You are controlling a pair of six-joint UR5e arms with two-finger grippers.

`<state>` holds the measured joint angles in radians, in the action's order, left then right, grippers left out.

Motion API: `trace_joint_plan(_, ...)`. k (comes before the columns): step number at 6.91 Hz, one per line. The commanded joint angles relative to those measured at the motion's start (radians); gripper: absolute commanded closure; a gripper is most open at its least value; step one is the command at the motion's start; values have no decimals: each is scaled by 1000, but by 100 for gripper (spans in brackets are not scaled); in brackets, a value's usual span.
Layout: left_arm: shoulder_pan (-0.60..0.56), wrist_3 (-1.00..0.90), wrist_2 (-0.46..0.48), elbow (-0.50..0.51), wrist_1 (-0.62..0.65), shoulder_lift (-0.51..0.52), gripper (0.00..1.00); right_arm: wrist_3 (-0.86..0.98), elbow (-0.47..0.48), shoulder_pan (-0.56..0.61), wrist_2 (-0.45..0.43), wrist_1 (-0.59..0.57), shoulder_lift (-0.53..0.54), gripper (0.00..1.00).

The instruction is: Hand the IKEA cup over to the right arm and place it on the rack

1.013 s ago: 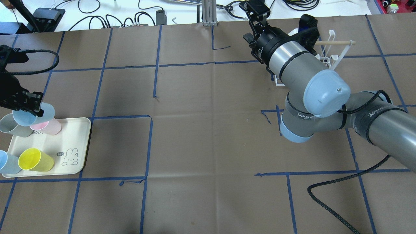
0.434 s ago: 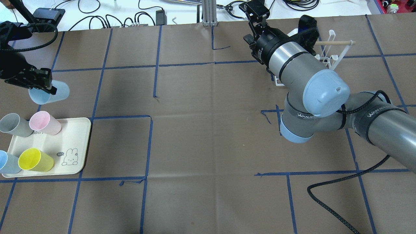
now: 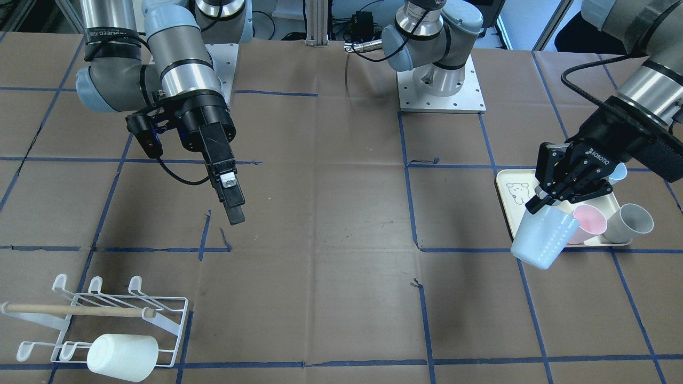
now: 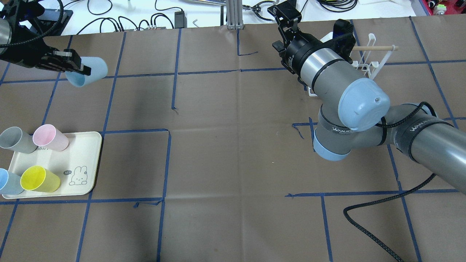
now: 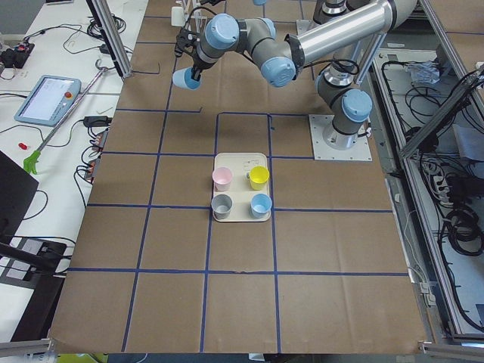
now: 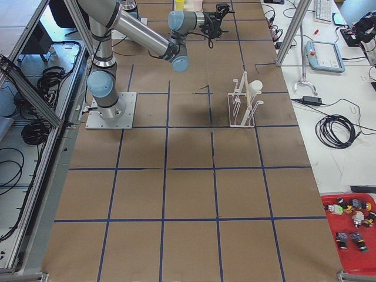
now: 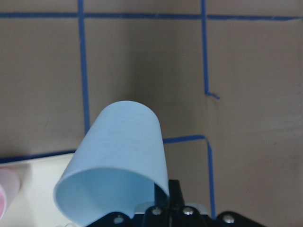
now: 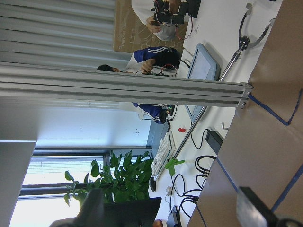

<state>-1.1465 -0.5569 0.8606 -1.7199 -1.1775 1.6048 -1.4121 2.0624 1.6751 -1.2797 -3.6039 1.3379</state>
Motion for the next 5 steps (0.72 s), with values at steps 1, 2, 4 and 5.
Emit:
trace_joint_plan(1,-16,-26,-263,-64,140,-17,100,10,4,0,-1,1,0,0)
trace_joint_plan(2,-42,-28,-317,-108,238,-8,100,10,4,0,-1,10,0,0)
trace_joint_plan(4,-108,-31,-338,-179,358,-28,100,4,4,3,-1,16,0,0)
trace_joint_plan(5,-145,-38,-336,-182,363,-35,100,-2,4,9,0,19,0,0)
